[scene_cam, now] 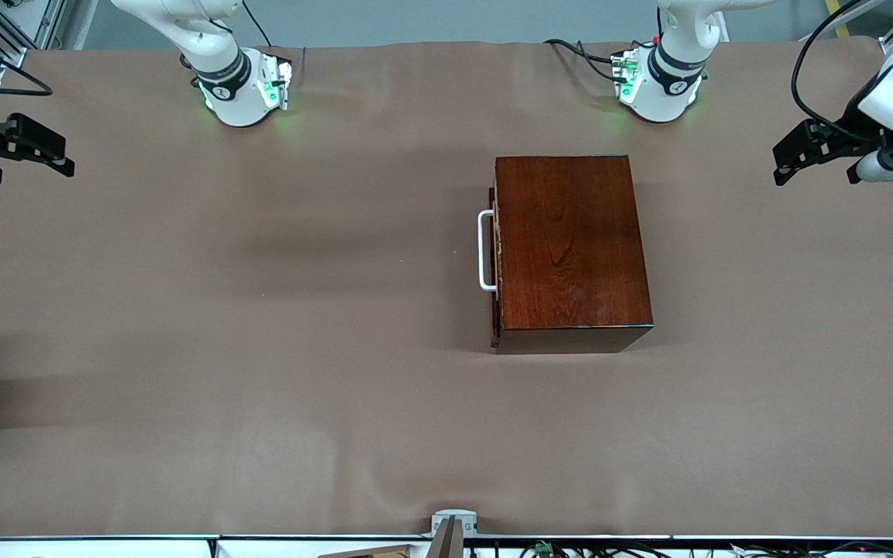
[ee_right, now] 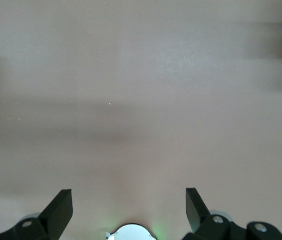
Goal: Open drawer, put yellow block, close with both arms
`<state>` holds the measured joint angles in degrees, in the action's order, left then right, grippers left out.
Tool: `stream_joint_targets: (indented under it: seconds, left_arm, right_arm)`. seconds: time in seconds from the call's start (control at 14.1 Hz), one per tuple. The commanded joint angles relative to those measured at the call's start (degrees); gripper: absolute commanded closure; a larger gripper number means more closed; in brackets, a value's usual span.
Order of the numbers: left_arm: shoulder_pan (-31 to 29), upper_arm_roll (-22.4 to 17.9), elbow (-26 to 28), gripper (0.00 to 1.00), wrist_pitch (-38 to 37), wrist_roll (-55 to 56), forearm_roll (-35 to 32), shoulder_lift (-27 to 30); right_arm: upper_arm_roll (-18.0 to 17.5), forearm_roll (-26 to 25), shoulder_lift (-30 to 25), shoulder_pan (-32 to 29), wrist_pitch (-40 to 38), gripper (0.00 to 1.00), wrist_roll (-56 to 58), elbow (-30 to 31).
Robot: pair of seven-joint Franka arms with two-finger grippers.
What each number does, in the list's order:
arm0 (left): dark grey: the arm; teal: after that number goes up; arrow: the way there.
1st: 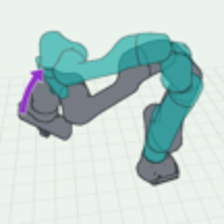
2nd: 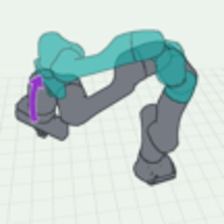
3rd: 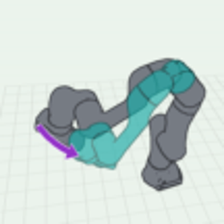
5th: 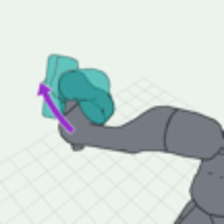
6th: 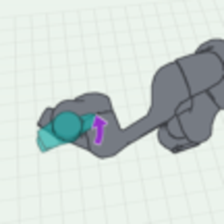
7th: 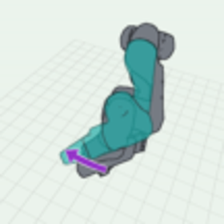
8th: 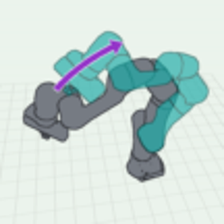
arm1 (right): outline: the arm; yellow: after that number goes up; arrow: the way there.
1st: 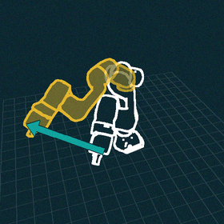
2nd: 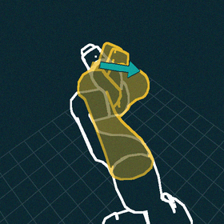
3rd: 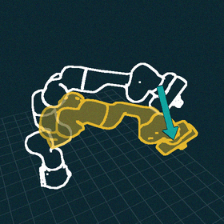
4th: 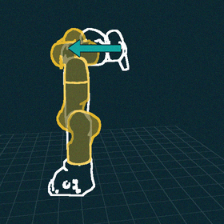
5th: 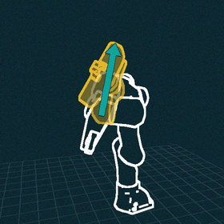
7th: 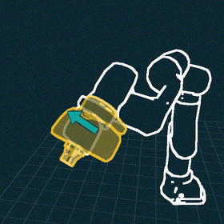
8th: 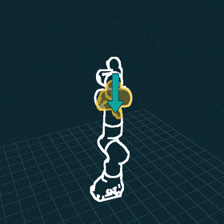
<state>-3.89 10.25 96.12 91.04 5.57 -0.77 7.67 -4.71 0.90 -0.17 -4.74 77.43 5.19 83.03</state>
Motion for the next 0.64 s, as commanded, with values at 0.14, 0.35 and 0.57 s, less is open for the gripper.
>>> stream_joint_targets:
  seconds: [0.14,0.35,0.57]
  left_arm:
    - [-1.0,0.8,-0.4,0.00,-2.9,-0.4,3.1,1.0]
    - [-0.9,0.8,-0.6,0.00,-3.9,-0.9,3.1,1.1]
    - [-0.3,0.9,-0.8,0.00,-4.5,-0.6,2.4,1.1]
  right_arm:
    - [-0.5,-0.1,-0.5,-0.5,-0.3,0.00,0.2,-0.1]
    - [-0.5,-0.1,-0.5,-0.4,-0.3,0.00,0.2,-0.1]
    - [-0.5,0.0,-0.5,-0.5,-0.3,0.00,0.2,-0.1]
